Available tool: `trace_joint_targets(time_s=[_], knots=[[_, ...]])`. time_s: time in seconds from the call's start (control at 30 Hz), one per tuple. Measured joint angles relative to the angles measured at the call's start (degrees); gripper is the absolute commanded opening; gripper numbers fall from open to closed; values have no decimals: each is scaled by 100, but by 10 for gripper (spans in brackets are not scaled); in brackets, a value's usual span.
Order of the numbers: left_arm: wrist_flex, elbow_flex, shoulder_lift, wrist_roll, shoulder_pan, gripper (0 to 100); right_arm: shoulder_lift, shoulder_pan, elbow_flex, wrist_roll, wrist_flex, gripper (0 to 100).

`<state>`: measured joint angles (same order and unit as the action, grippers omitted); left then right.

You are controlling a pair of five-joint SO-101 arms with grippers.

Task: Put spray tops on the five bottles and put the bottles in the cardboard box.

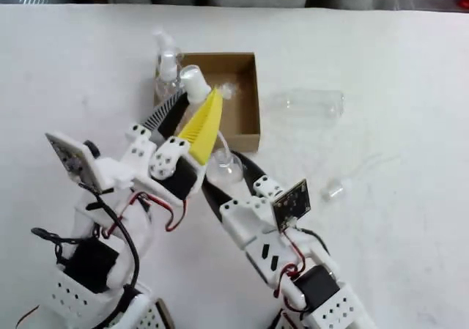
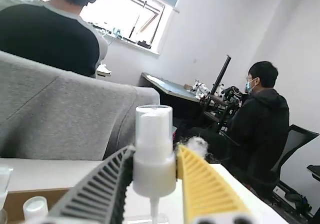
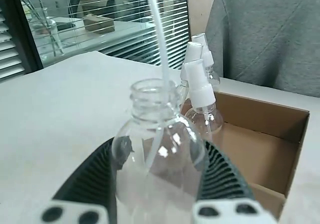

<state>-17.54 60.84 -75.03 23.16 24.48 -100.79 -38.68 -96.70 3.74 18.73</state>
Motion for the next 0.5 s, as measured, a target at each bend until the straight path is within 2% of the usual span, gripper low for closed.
trace_joint_targets(time_s=[0.37, 0.5], knots=[[79, 738, -105, 9, 53, 20, -132, 149, 0, 0, 0, 15], [79, 800, -88, 9, 281, 20, -132, 149, 0, 0, 0, 15]])
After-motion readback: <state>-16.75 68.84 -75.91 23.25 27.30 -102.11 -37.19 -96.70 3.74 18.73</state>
